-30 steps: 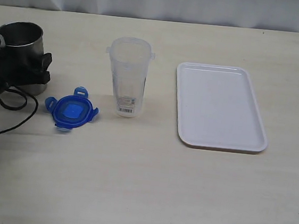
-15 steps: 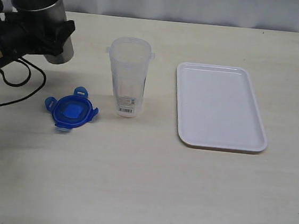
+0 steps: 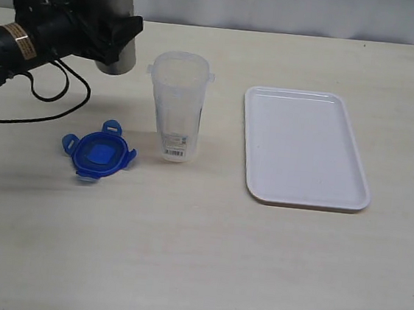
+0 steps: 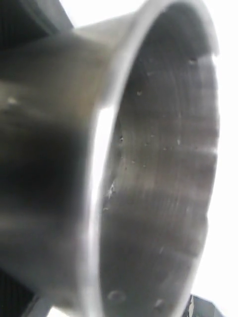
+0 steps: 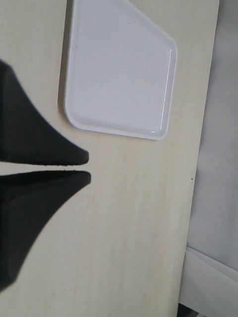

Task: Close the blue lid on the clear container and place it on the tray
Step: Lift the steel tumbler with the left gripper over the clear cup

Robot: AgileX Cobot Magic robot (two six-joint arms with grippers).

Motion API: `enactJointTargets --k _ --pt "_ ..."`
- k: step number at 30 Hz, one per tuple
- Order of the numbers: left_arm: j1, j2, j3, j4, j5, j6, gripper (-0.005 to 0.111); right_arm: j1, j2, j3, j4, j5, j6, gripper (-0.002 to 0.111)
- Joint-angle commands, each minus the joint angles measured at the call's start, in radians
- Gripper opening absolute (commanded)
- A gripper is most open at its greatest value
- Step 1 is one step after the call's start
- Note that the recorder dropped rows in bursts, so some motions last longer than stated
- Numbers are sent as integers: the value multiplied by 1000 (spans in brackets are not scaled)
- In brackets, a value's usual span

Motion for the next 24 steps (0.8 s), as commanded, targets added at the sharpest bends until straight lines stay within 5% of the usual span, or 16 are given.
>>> enactJointTargets --k 1,16,24 --pt "-49 -18 -44 -9 -22 0 0 -7 -4 1 3 0 -1 4" --pt "-94 -16 -67 35 10 55 0 -7 -4 1 3 0 -1 4" --pt "-94 -16 -67 44 10 219 0 -7 -4 1 3 0 -1 4"
